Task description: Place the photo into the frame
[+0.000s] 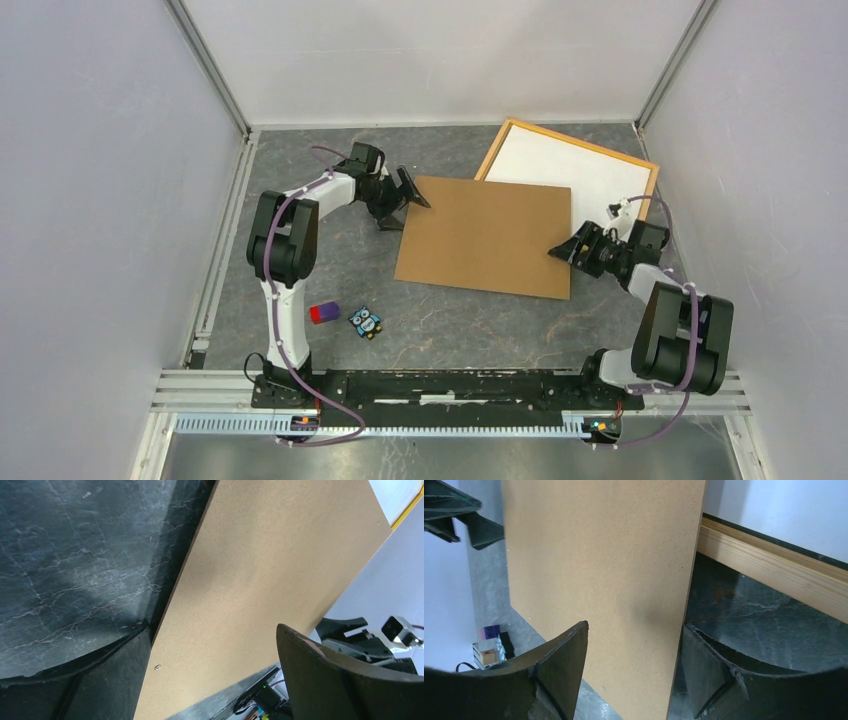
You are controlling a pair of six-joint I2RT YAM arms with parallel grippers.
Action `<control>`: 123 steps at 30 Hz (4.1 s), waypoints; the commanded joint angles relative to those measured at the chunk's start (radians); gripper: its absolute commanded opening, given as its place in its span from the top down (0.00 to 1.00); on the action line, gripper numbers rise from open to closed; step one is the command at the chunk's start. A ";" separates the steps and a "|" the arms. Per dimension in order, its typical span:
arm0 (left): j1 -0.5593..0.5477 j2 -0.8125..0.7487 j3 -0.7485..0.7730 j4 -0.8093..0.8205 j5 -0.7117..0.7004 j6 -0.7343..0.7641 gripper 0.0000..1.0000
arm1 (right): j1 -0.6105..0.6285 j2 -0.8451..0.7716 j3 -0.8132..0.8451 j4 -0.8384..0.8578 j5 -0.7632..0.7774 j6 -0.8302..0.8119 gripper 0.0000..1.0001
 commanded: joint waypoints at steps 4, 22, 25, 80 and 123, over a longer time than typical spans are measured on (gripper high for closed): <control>-0.016 0.043 -0.001 0.033 0.035 -0.044 0.01 | 0.017 -0.232 -0.019 0.089 -0.179 0.171 0.31; -0.017 -0.018 -0.022 0.069 0.076 -0.052 0.01 | 0.109 -0.352 -0.016 0.062 -0.061 0.326 0.60; -0.019 -0.045 -0.028 0.070 0.068 -0.043 0.01 | 0.117 -0.358 0.031 -0.016 -0.017 0.292 0.71; 0.013 -1.205 -0.382 -0.169 0.011 -0.856 0.00 | 0.765 -0.292 0.190 0.419 -0.051 -1.167 1.00; 0.038 -1.148 -0.896 0.632 -0.057 -0.710 0.98 | 0.923 -0.519 -0.051 0.330 0.524 0.882 0.02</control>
